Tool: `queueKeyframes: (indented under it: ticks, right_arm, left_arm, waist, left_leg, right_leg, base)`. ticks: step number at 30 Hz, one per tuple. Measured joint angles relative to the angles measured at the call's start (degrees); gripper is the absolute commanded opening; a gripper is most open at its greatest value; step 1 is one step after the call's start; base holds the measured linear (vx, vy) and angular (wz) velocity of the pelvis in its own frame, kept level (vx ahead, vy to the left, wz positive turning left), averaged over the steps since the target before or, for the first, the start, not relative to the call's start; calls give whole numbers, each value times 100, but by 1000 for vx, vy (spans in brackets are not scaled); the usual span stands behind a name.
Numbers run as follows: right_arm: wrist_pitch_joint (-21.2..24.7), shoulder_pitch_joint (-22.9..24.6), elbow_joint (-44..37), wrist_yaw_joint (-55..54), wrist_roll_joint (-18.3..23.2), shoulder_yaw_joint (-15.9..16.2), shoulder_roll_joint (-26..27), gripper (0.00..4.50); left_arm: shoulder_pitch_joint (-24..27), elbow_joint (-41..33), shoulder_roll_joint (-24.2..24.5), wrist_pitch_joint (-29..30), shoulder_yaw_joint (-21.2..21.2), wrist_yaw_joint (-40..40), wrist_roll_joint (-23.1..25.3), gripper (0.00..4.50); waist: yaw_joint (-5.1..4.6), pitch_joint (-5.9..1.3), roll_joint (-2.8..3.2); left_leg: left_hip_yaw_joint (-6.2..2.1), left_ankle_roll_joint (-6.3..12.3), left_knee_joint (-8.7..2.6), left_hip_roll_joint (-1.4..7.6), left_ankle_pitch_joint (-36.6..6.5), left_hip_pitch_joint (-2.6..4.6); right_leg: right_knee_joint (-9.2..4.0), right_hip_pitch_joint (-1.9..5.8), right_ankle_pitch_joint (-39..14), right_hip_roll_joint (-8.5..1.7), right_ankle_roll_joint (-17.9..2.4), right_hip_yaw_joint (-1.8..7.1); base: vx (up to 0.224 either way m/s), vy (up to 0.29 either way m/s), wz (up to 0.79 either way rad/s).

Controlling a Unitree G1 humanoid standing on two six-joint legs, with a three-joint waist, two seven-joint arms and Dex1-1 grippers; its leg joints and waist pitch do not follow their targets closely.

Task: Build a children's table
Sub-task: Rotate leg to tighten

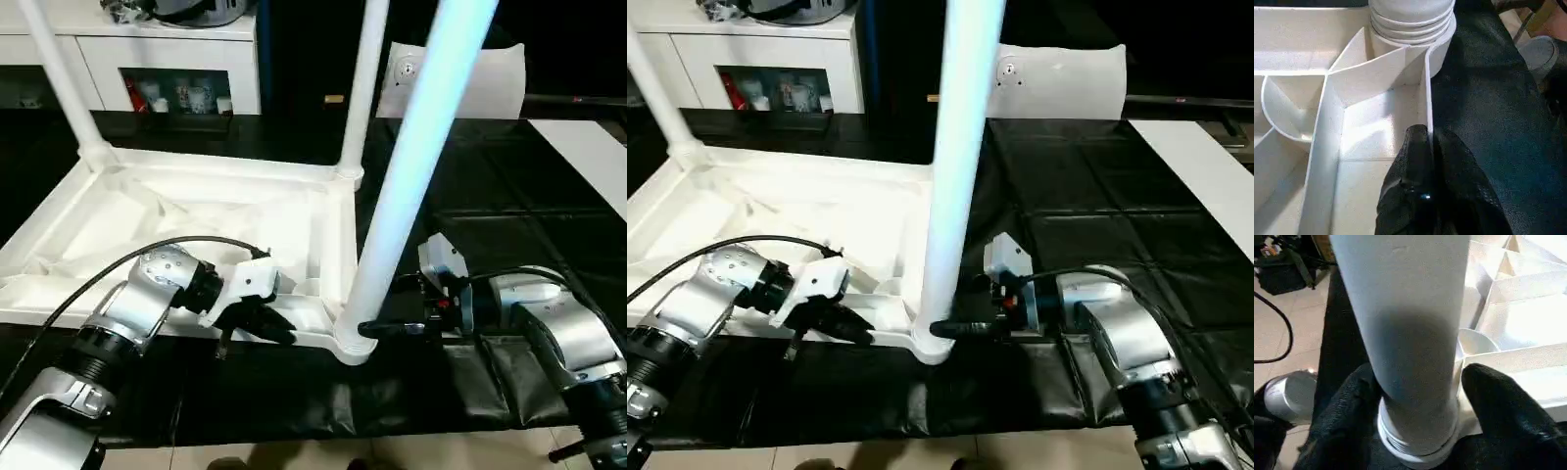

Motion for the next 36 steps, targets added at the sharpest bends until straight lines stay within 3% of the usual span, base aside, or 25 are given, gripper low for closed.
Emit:
queueKeyframes:
  ticks: [7, 13, 22, 27, 30, 34, 36]
  right_arm:
    - [118, -115, 116, 186, 105, 47, 9, 214]
    - [162, -133, 153, 238, 120, 47, 31, 191]
    - [333, -127, 144, 261, 218, 36, 41, 188]
    - [441, 227, -158, -229, 221, -158, 184, 188]
    - [553, 280, -170, -1115, -10, -342, 610, 188]
    - [943, 27, 29, -3095, -429, -717, 1586, 188]
    - [1088, -167, 185, -3860, -629, -875, 1957, 188]
  left_arm:
    - [-3, 5, 12, -60, 2, 0, 0, 0]
    - [-3, 10, 27, -109, -5, -18, 2, 0]
    - [-3, 11, 18, -98, 11, -53, -6, 0]
    - [-5, 10, -152, 373, 45, 254, -5, 0]
    - [-40, 79, -293, 778, 212, 804, 122, 0]
    - [-264, 284, -766, 1537, 478, 1890, 344, 0]
    - [-342, 354, -1064, 1844, 595, 2403, 394, 0]
  waist:
    - [3, 0, -1]
    - [3, 0, -3]
    - [15, 0, -3]
    - [38, -1, -2]
    - [-41, -2, 2]
    - [-307, -4, 6]
    - [-380, -3, 7]
  left_leg:
    - [0, 0, 0, 0, 0, 0]
    - [0, 0, 1, 1, 0, -1]
    - [0, -1, 2, 0, 1, 0]
    - [0, -2, 3, -3, 2, 2]
    - [-1, -7, 6, -1, 4, 16]
    - [-18, -26, 22, -1, 15, 13]
    - [-20, -25, 36, -1, 15, 5]
  right_leg:
    - [7, 0, -1, 0, 2, -1]
    - [9, 0, -2, 0, 3, -1]
    - [12, 1, -2, -2, 3, -1]
    - [14, 12, -3, -5, 5, 0]
    - [15, 24, -3, 0, 6, -3]
    - [-21, 20, -3, 6, 7, -24]
    - [-36, 17, -3, 3, 7, -32]
  base:
    - [0, 0, 0]
    - [0, 0, 0]
    - [0, 0, 0]
    - [0, 0, 0]
    - [0, 0, 0]
    - [0, 0, 0]
    - [0, 0, 0]
